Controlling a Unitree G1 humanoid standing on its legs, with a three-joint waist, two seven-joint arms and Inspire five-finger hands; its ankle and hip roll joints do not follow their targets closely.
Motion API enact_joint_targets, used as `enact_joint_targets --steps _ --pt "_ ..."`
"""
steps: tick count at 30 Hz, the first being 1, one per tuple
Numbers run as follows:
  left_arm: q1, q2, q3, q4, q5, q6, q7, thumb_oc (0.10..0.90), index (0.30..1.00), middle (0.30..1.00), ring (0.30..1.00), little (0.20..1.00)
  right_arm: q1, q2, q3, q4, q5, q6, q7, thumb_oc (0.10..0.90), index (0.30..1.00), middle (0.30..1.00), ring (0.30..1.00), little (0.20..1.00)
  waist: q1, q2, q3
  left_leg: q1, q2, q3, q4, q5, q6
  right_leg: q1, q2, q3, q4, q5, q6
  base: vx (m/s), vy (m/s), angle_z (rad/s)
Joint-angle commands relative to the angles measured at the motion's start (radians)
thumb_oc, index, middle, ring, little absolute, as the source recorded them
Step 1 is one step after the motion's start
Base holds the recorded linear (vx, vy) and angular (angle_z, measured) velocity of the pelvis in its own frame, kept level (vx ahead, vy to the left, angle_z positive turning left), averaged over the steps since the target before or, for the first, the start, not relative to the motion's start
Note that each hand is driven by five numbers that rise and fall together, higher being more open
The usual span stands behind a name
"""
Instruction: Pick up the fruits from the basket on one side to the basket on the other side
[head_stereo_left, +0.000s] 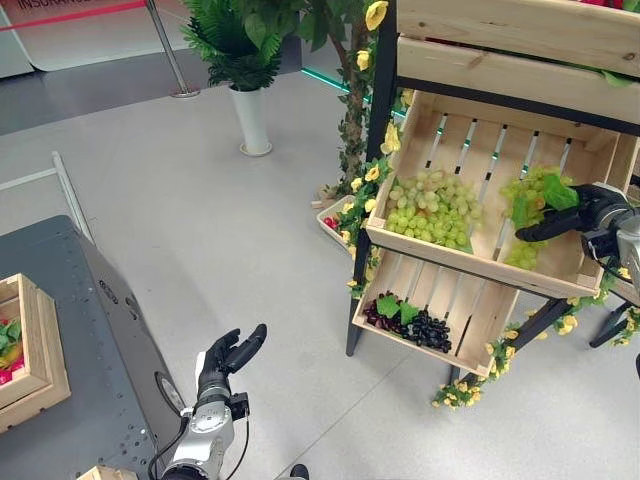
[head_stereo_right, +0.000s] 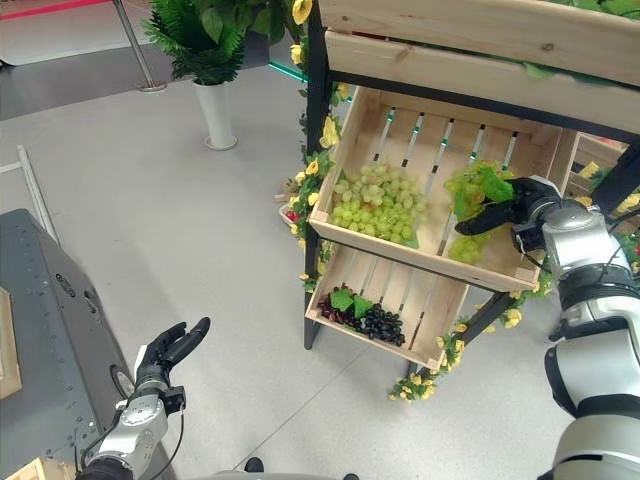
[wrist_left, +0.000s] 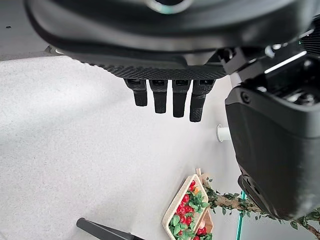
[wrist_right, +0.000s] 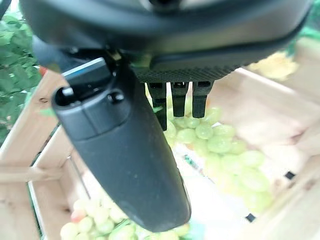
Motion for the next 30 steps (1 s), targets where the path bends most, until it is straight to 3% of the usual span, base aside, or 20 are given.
enact_joint_targets --steps 1,9,22,30 --pt "-0.081 0.059 -0.062 -0.085 0.004 -0.126 -0.005 0.8 0.9 0.9 0.9 0.9 -0.234 -0.083 0.105 -0.062 0.014 -0.158 -0.078 0.8 0.9 0.9 0.9 0.9 0.016 -0.05 -0.054 0.062 -0.032 0.001 0.009 -0.17 0.002 0.042 0.001 -0.011 0.007 -0.075 -0.033 0.0 0.0 0.0" --pt "-0.083 0.056 -0.072 -0.075 0.014 -0.117 -0.014 0.8 0.9 0.9 0.9 0.9 -0.252 -0.079 0.131 -0.178 0.06 -0.196 -0.072 0.8 0.9 0.9 0.9 0.9 0.013 -0.057 -0.056 0.064 -0.03 0.005 0.009 -0.17 0.0 0.043 0.0 -0.013 0.007 -0.075 -0.032 0.0 0.0 0.0" --pt "-0.087 0.04 -0.08 -0.073 0.025 -0.111 -0.004 0.8 0.9 0.9 0.9 0.9 -0.309 -0.068 0.183 -0.349 0.047 -0.168 -0.091 0.8 0.9 0.9 0.9 0.9 0.001 -0.066 -0.067 0.064 -0.031 0.012 0.009 -0.171 -0.002 0.041 0.003 -0.007 0.007 -0.075 -0.03 0.0 0.0 0.0" --pt "-0.075 0.036 -0.062 -0.067 0.034 -0.082 -0.016 0.8 0.9 0.9 0.9 0.9 -0.115 -0.015 0.026 -0.524 0.183 -0.213 -0.121 0.8 0.9 0.9 0.9 0.9 -0.01 -0.059 -0.064 0.064 -0.03 0.017 0.009 -0.171 0.002 0.038 0.0 -0.005 0.007 -0.075 -0.029 0.0 0.0 0.0"
